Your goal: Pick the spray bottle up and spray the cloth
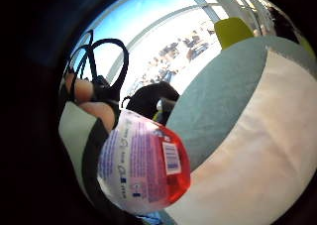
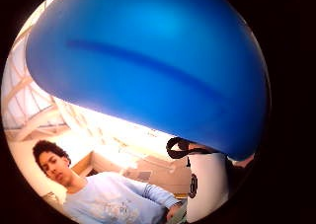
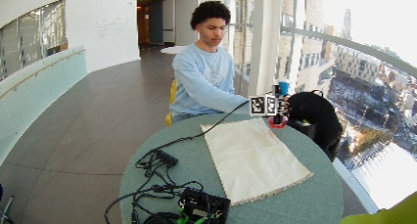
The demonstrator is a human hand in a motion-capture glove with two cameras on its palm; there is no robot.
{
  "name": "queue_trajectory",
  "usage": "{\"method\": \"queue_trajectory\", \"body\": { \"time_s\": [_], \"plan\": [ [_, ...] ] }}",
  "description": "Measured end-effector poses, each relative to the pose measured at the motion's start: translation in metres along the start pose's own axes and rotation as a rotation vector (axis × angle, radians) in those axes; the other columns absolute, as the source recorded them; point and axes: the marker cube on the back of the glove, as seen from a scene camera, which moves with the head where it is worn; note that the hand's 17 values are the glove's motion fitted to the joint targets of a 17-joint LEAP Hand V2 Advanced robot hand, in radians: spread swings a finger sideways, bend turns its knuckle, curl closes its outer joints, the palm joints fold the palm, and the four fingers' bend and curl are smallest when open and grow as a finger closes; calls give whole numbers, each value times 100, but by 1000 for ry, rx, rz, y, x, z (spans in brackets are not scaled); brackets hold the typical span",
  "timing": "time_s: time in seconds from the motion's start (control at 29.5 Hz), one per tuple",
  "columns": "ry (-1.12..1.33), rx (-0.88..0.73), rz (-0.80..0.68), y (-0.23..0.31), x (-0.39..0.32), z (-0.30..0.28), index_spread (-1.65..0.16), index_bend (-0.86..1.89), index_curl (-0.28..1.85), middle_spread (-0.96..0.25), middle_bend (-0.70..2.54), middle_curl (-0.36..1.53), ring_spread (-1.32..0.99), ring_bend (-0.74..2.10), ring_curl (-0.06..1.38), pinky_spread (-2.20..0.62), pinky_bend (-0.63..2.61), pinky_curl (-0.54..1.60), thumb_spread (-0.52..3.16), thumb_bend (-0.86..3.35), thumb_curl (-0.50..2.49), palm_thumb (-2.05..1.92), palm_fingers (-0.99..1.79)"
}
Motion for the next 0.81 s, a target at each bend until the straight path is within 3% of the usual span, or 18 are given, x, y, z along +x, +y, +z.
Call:
{"method": "queue_trajectory", "body": {
  "time_s": [0.64, 0.81],
  "plan": [
    [6, -28, 8, 7, 20, 31, -23, 14, 36, -9, 37, 46, -7, 50, 39, -2, 32, 38, 89, -3, 57, 83, 115],
    [11, -57, -10, 14, 16, 17, -26, 4, 33, -10, 27, 43, -8, 43, 38, -3, 38, 39, 99, -5, 52, 74, 90]
  ]
}}
